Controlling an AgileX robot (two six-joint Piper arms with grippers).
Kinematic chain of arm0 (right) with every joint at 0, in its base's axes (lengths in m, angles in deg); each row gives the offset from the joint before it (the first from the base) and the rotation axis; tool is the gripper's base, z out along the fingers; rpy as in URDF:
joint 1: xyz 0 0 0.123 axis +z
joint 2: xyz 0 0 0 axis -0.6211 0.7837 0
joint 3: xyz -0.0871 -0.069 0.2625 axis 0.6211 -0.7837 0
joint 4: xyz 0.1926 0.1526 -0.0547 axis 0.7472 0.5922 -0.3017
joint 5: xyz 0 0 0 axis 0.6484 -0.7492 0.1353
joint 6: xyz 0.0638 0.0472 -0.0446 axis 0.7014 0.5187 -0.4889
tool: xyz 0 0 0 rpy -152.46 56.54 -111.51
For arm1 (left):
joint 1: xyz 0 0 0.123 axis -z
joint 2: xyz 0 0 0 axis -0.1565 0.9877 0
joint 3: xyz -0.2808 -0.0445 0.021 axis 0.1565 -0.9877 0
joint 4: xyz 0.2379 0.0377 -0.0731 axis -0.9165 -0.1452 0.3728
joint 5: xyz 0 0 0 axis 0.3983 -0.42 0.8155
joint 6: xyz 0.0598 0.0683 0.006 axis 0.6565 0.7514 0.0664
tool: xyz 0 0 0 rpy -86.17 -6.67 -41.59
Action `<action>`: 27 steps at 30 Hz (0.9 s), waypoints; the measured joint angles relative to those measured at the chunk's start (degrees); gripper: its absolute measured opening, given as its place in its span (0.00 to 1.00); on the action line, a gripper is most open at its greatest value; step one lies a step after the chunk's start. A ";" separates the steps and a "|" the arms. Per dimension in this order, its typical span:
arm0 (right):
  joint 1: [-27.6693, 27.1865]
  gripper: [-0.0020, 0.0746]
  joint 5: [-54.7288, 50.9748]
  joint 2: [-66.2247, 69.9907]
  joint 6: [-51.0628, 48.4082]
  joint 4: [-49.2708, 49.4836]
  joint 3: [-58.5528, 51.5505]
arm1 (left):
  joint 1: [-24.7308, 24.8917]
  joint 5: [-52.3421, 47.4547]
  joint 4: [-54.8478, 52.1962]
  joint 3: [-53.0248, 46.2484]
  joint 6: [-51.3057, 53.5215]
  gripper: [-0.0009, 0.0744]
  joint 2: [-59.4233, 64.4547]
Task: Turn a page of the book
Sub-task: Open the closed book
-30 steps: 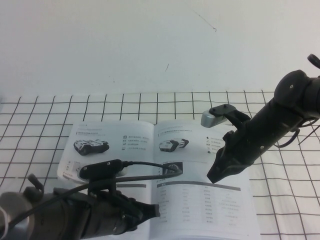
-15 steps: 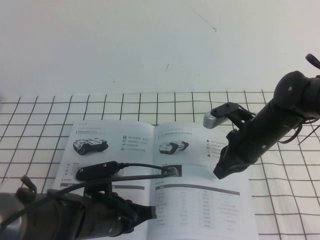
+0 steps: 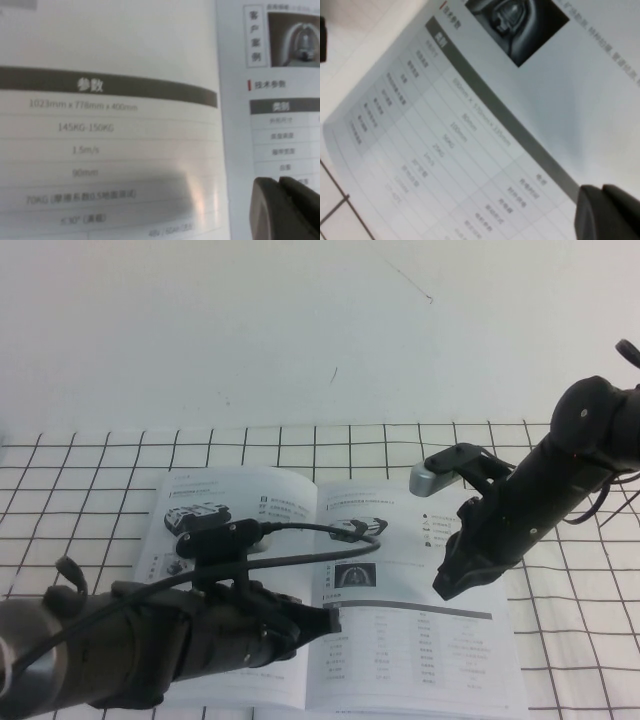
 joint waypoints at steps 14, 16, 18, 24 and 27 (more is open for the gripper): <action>0.08 0.03 -0.77 2.44 2.39 -1.22 0.00 | 0.00 11.68 0.00 0.09 5.52 0.01 2.16; 0.08 0.03 -0.77 2.44 2.49 -1.25 0.00 | 0.00 10.15 0.00 0.13 5.75 0.01 3.16; 0.08 0.03 -0.77 2.44 2.50 -1.25 0.00 | 0.00 9.16 0.00 0.22 5.75 0.01 4.13; 0.08 0.03 -0.77 2.44 2.87 -2.06 0.00 | 0.00 8.52 0.00 0.58 6.11 0.01 4.65; 0.08 0.03 -0.28 1.36 3.64 -3.38 0.00 | 0.00 8.13 0.00 0.58 7.38 0.01 3.17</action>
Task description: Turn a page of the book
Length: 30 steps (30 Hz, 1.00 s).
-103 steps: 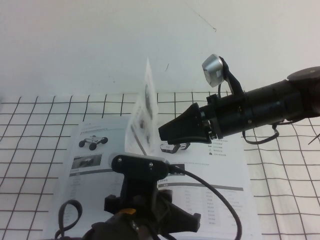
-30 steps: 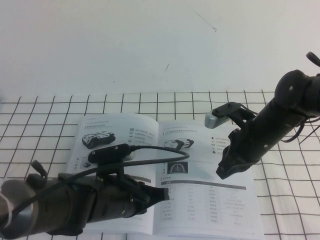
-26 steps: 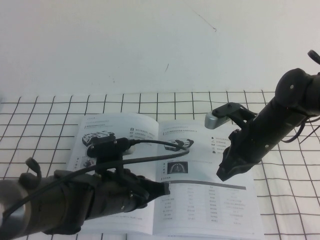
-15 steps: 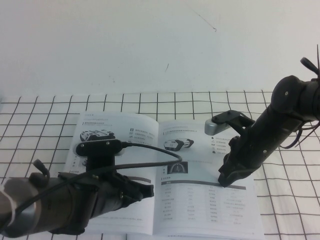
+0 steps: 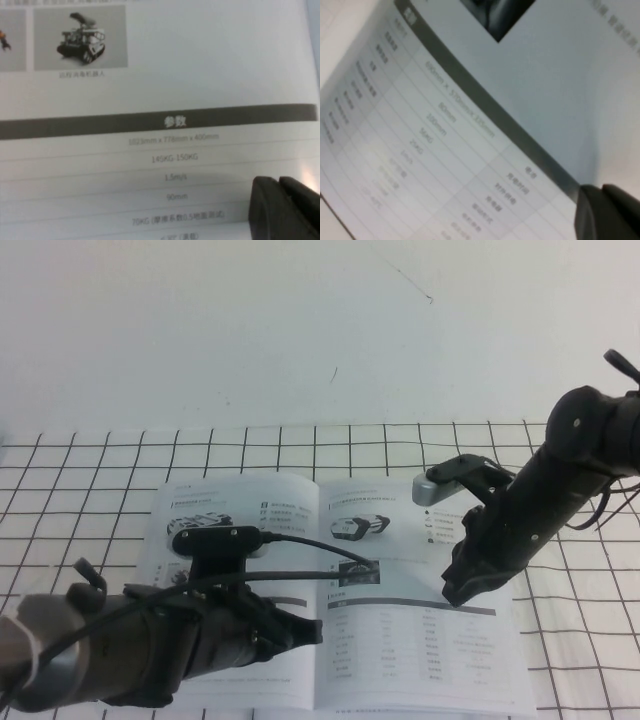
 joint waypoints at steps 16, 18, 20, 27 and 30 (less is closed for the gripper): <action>0.05 0.02 -0.74 -37.53 9.32 -23.97 1.68 | 0.00 -8.22 0.00 0.00 9.99 0.01 -36.85; 0.05 0.02 -2.15 -41.66 10.58 -25.88 1.32 | 0.00 -10.58 -0.71 0.00 10.42 0.01 -41.66; 0.05 0.02 -2.75 -45.52 11.09 -26.71 0.03 | 0.00 -12.67 -2.86 -0.12 10.52 0.01 -45.86; 0.05 0.02 -2.36 -63.48 14.47 -31.35 -14.15 | 0.00 -23.48 -16.44 -0.36 10.52 0.01 -58.07; 0.05 0.02 -0.31 -72.34 18.06 -35.53 -23.24 | 0.00 -27.77 -20.23 -0.46 10.52 0.01 -60.82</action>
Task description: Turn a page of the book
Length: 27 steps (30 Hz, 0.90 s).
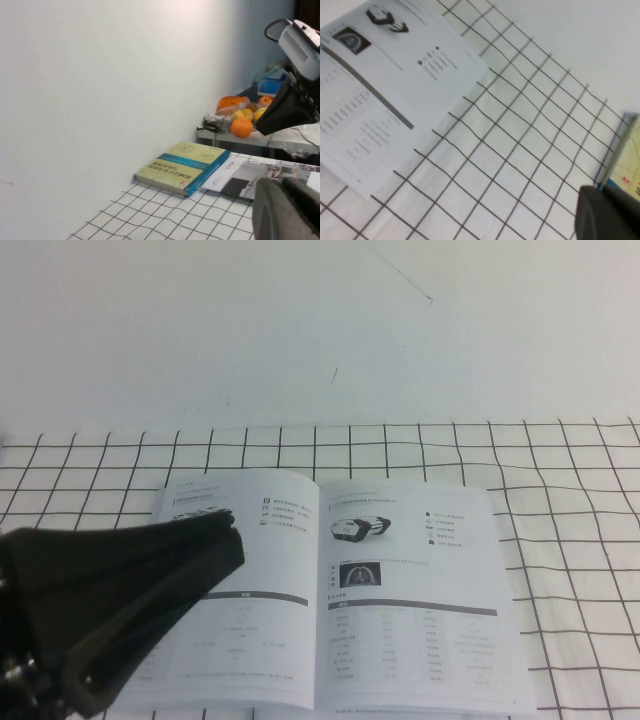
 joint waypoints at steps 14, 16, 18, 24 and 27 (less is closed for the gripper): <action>0.00 0.02 17.15 -34.83 17.36 -4.97 -29.28 | 0.00 -1.64 -2.01 0.01 -0.10 0.01 -1.28; 0.00 0.02 17.38 -36.52 19.68 -4.97 -30.14 | 0.00 -1.08 -2.01 0.01 -0.10 0.01 -1.28; 0.00 0.02 17.37 -36.96 21.00 -4.97 -30.61 | 0.00 -0.77 -2.01 0.01 -0.10 0.01 -1.28; 0.00 0.02 17.14 -37.09 21.69 -4.97 -30.87 | 0.00 -0.40 -2.01 0.01 -0.10 0.01 -1.28; 0.00 0.02 17.06 -37.09 21.78 -4.97 -30.87 | 0.00 -0.36 -2.01 0.01 -0.10 0.01 -1.28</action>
